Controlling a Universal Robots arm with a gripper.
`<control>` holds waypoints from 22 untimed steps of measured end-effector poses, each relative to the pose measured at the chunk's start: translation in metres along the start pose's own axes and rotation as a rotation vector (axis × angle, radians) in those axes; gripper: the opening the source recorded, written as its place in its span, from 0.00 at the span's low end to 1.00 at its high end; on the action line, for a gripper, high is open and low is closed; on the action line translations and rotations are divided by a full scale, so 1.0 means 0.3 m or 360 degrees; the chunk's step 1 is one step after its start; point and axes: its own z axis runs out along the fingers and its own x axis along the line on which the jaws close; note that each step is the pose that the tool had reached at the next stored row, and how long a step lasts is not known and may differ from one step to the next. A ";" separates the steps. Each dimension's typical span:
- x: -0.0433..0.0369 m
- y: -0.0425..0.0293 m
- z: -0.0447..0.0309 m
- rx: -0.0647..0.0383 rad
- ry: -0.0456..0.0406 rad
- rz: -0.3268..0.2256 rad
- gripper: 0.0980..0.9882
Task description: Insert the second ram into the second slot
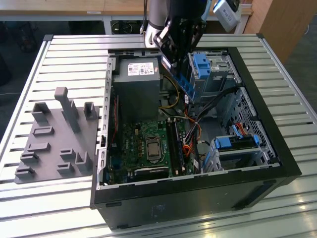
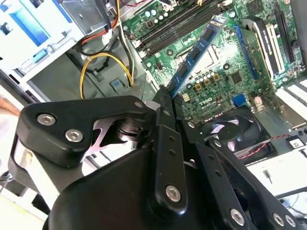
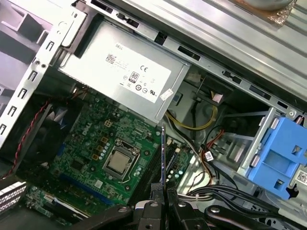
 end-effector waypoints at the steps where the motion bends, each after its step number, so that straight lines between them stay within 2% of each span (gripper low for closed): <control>1: 0.000 0.000 0.000 0.0000 0.0000 0.0012 0.04; 22: 0.000 0.000 0.000 0.0004 -0.0009 0.0248 0.04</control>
